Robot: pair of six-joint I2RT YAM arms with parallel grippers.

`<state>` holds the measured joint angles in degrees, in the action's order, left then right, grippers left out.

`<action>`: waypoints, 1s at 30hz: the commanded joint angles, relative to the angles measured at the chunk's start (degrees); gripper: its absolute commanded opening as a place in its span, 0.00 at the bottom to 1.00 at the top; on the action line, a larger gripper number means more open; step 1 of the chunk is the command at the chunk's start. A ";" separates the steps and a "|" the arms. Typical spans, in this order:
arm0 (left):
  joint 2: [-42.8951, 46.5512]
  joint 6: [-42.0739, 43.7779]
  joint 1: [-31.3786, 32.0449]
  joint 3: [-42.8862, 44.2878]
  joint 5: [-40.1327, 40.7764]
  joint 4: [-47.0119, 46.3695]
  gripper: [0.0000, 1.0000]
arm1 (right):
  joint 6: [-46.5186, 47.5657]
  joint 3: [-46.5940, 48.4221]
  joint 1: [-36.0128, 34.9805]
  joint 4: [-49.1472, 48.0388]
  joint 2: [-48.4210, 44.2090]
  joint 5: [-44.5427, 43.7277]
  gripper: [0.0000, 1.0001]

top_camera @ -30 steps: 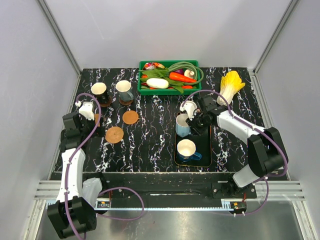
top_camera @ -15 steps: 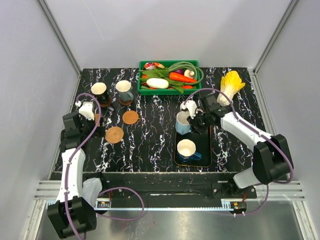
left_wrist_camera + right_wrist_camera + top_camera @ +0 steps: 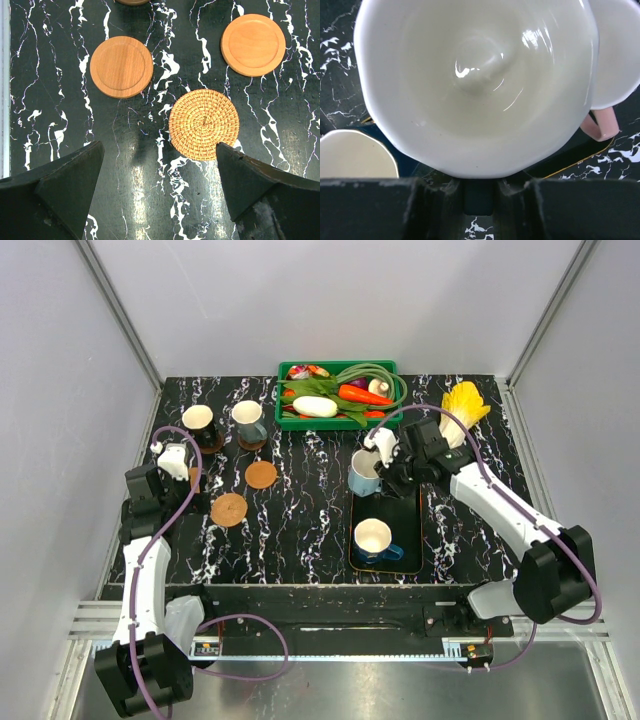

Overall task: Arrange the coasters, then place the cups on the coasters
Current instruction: Pick up the cup from the tray, then place the cup on the coaster.

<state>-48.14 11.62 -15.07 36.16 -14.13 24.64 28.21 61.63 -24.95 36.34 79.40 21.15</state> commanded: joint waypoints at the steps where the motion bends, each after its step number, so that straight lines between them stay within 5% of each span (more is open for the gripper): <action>1: 0.50 0.25 -0.49 -0.13 0.07 -2.67 0.99 | -0.78 6.57 -2.73 -1.53 -3.72 1.45 0.00; 12: 0.24 -0.10 -0.66 -0.13 0.77 -2.93 0.99 | -2.63 13.43 -11.52 -1.36 -1.97 -5.23 0.00; 30: -0.55 -0.63 -0.84 -0.13 2.26 -3.55 0.99 | -6.67 18.62 -15.30 -4.08 6.91 -7.70 0.00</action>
<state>-48.27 11.57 -15.53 36.14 -13.02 24.27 22.59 75.96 -39.18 38.63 87.39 13.89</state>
